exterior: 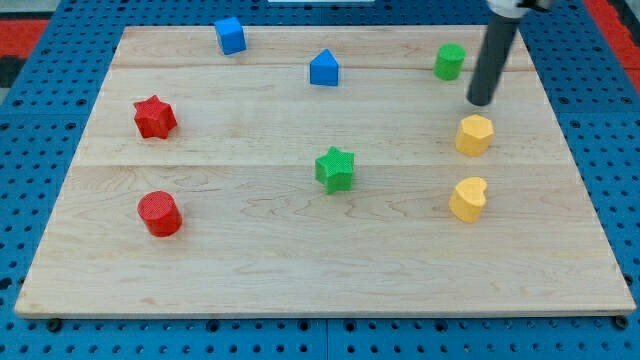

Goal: Move the yellow hexagon to the top right of the green star

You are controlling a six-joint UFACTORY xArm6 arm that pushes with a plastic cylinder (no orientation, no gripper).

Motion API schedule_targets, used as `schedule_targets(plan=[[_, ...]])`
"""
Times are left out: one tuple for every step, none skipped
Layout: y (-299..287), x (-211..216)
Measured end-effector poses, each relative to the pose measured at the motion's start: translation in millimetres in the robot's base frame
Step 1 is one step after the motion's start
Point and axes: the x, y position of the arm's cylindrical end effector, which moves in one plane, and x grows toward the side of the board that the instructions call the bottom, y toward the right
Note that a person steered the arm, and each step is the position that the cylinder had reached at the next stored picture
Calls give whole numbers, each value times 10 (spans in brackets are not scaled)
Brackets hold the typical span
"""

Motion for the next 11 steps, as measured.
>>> schedule_targets(plan=[[101,107],[128,202],[-256,524],[-1060,547],[-866,219],[-1066,-127],[-1469,-848],[-1507,-1501],[-1759,-1640],[-2380,-1622],[-3473,-1634]])
